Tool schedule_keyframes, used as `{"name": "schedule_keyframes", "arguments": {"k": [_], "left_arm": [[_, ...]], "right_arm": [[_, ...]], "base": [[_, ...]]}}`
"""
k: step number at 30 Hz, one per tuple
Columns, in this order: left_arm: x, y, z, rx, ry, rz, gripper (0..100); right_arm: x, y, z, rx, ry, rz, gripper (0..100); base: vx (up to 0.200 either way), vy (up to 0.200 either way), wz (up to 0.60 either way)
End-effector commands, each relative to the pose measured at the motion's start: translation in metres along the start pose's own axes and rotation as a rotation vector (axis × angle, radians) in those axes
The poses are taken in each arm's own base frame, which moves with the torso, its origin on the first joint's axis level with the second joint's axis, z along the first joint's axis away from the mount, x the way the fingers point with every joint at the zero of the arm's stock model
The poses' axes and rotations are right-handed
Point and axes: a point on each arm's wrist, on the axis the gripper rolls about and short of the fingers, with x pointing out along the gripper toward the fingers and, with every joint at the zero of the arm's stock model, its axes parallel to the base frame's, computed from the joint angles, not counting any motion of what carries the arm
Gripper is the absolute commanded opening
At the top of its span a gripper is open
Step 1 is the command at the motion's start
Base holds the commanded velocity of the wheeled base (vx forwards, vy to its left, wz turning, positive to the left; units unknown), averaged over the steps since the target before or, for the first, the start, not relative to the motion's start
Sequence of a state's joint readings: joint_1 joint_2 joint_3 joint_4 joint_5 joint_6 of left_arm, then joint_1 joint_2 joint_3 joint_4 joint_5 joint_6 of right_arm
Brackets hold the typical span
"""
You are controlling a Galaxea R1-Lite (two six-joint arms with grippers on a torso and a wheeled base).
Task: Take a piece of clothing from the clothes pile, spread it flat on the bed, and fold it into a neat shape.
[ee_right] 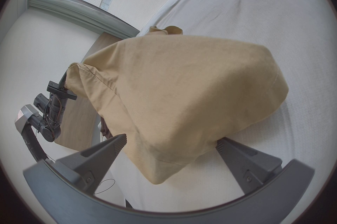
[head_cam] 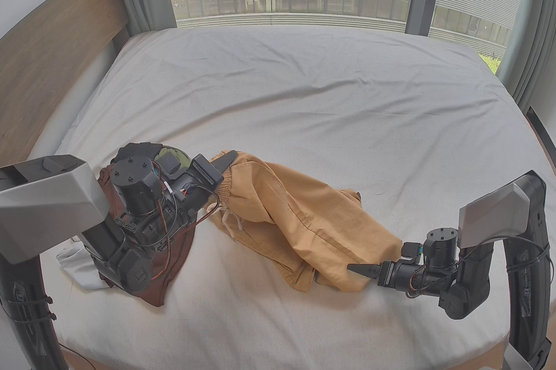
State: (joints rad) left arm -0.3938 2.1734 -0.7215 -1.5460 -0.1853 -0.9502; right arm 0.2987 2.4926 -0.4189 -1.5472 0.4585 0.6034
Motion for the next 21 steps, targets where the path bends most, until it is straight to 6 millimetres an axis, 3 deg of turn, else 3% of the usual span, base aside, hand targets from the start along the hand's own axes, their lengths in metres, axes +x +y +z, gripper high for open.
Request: {"name": "schedule_keyframes", "arguments": {"k": [1,16,21], "left_arm": [[0.002,0.004,-0.002,-0.002,0.003,0.006,0],[0.008,0.007,-0.001,0.0,-0.02,0.013,0],[0.008,0.007,-0.001,0.0,-0.021,0.012,0]], "right_arm": [[-0.011,0.01,0.008,-0.012,-0.017,0.032,100],[-0.037,0.035,0.019,-0.046,-0.028,0.116,100],[-0.034,0.032,0.018,-0.043,-0.024,0.113,100]], "base": [[0.0,0.0,0.0],[0.0,0.0,0.0],[0.0,0.0,0.0]]}}
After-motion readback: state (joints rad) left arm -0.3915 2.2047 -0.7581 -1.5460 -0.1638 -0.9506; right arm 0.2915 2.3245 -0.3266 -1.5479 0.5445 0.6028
